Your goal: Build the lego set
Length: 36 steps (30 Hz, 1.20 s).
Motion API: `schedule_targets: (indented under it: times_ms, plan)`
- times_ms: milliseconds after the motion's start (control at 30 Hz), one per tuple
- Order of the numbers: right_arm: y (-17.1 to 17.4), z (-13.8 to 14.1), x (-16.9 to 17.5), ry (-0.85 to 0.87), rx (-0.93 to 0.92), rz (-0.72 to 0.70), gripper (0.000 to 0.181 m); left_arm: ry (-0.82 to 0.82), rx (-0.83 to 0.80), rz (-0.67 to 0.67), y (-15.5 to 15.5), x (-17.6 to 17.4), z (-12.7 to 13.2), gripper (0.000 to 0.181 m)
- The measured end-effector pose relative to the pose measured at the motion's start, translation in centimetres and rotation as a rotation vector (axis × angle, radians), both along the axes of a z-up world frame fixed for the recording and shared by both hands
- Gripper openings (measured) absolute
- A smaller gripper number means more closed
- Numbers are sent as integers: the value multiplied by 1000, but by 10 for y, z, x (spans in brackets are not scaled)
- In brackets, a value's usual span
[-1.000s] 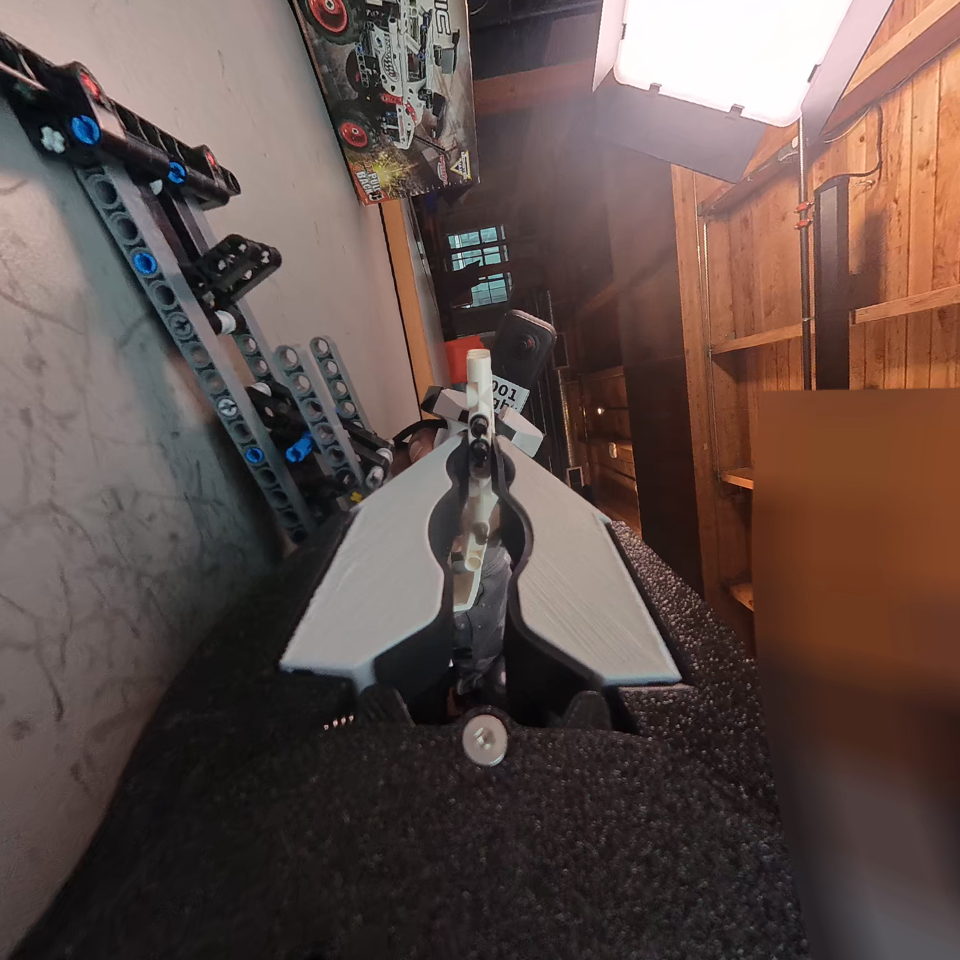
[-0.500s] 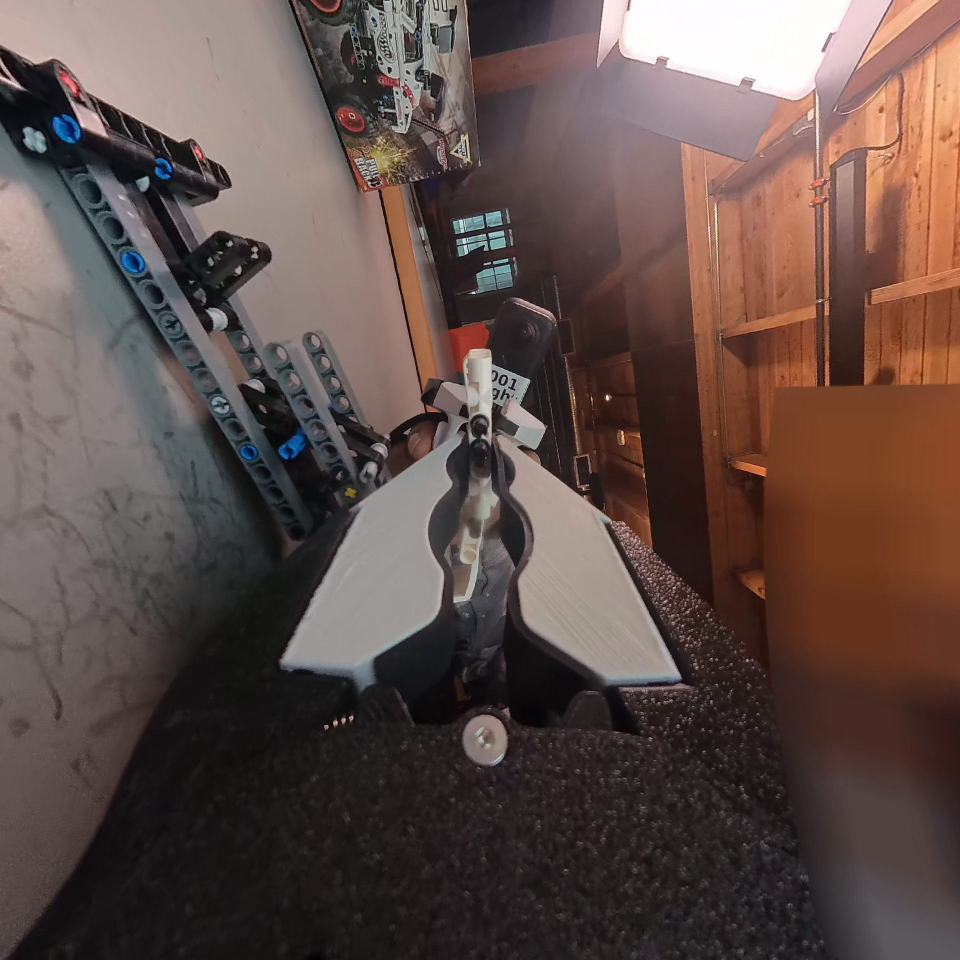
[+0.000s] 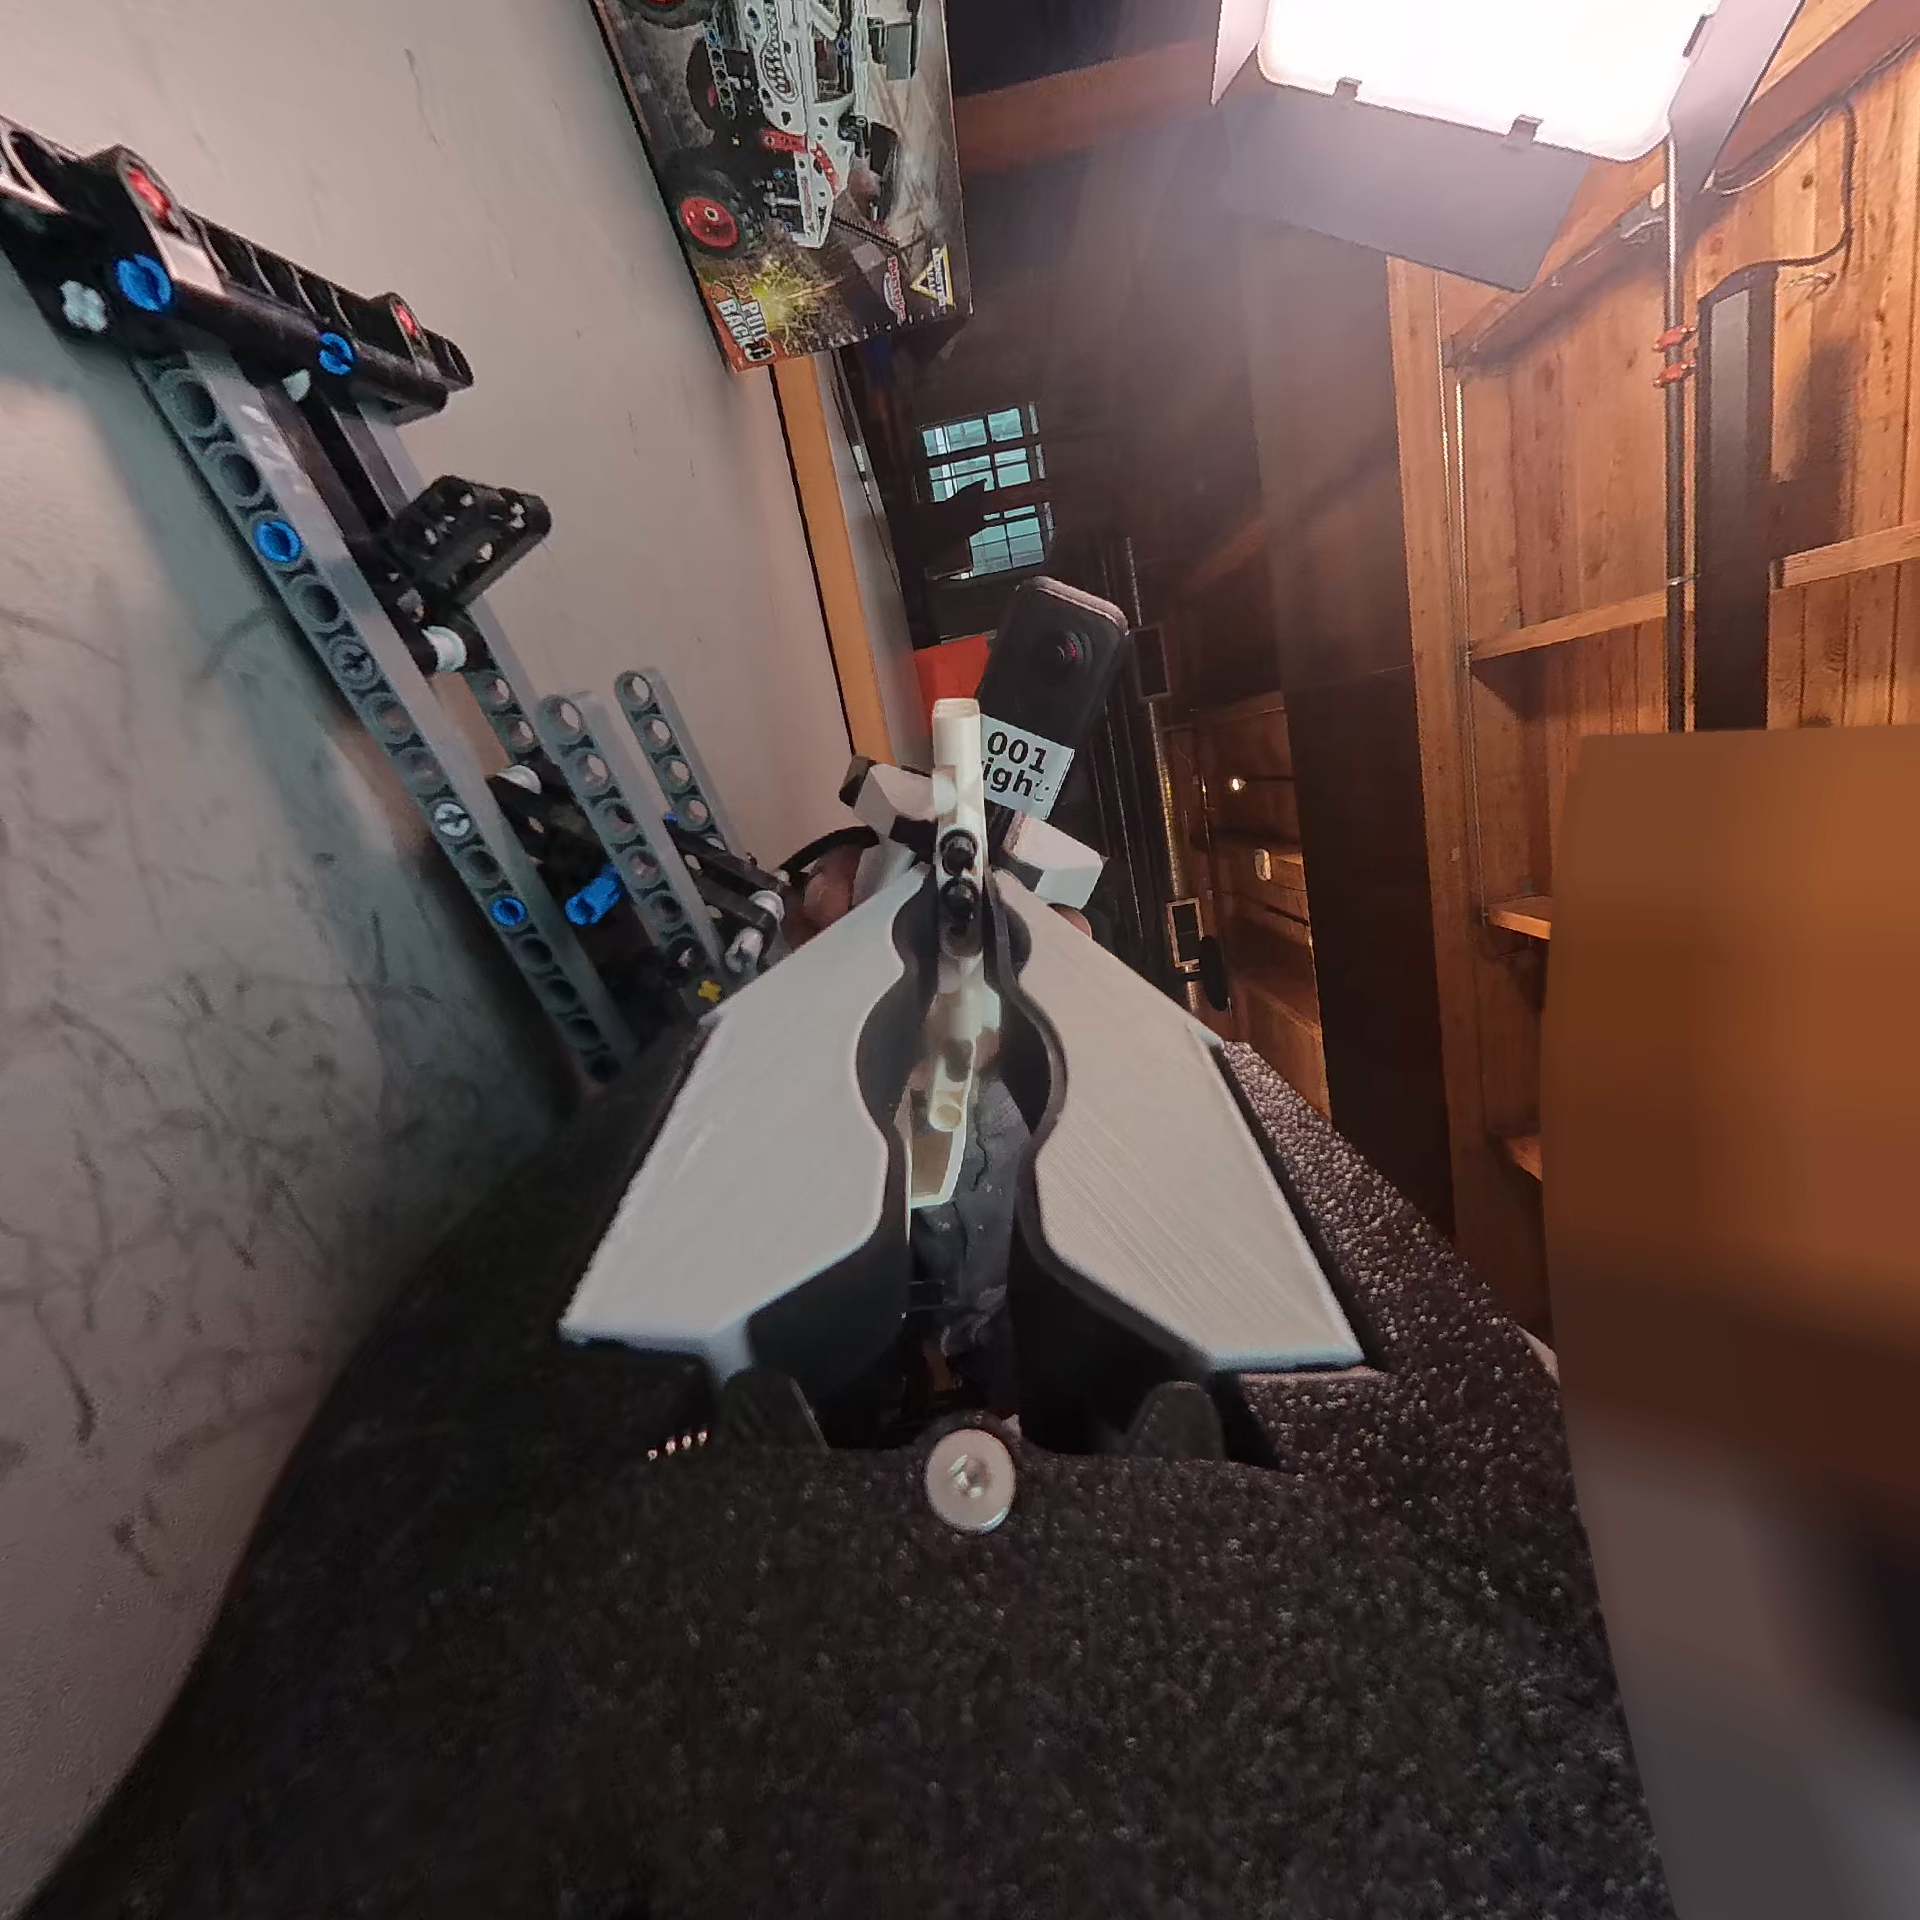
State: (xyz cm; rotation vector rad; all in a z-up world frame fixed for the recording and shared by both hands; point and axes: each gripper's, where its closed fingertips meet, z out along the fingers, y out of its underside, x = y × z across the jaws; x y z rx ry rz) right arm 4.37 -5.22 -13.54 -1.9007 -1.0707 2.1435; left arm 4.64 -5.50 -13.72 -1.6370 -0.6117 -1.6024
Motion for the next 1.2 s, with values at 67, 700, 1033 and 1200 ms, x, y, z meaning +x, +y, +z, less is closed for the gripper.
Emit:
schedule_targets:
  times_ms: [67,700,1033,1200]
  plan:
    - [0,0,1,10,16,3,11,3,8,-12,-1,1,2,6]
    - [0,5,-2,66,5,-12,26,22,25,14,2,0,2,6]
    - [10,2,21,28,97,60,13,5,24,10,3,4,1,6]
    - [1,-1,22,18,95,67,10,13,23,20,4,5,1,6]
